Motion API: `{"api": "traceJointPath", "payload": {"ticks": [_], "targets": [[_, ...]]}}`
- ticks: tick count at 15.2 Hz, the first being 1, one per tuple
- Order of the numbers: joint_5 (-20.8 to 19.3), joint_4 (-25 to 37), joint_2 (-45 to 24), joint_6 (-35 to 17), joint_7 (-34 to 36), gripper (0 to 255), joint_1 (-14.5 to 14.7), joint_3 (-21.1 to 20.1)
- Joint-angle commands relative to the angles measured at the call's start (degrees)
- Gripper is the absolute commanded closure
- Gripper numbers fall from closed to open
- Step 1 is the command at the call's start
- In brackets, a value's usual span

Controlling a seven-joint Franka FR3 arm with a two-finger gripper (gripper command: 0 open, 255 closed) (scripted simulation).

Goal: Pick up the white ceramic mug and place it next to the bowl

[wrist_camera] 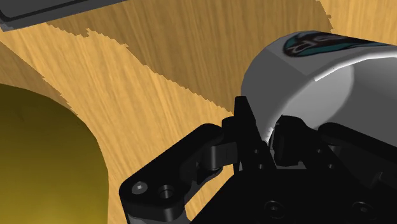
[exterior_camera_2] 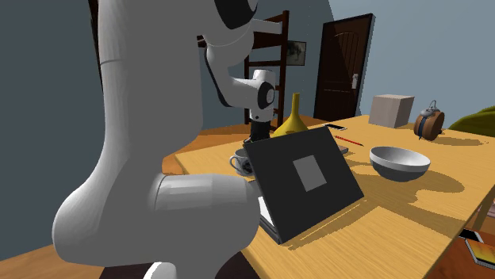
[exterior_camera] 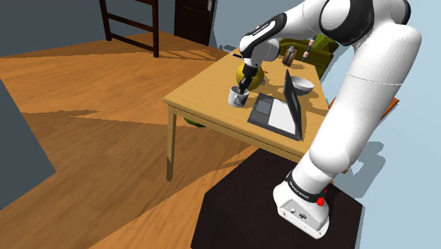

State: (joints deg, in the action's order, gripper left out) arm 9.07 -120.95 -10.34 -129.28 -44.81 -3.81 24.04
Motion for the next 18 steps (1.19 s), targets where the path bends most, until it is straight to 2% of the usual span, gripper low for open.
{"api": "traceJointPath", "payload": {"ticks": [1, 18], "targets": [[0.0, -0.02, -0.01, -0.01, 0.0, 255, 0.0, 0.0], [-4.11, 6.14, 6.52, 11.89, 3.24, 255, 0.65, 0.63]]}}
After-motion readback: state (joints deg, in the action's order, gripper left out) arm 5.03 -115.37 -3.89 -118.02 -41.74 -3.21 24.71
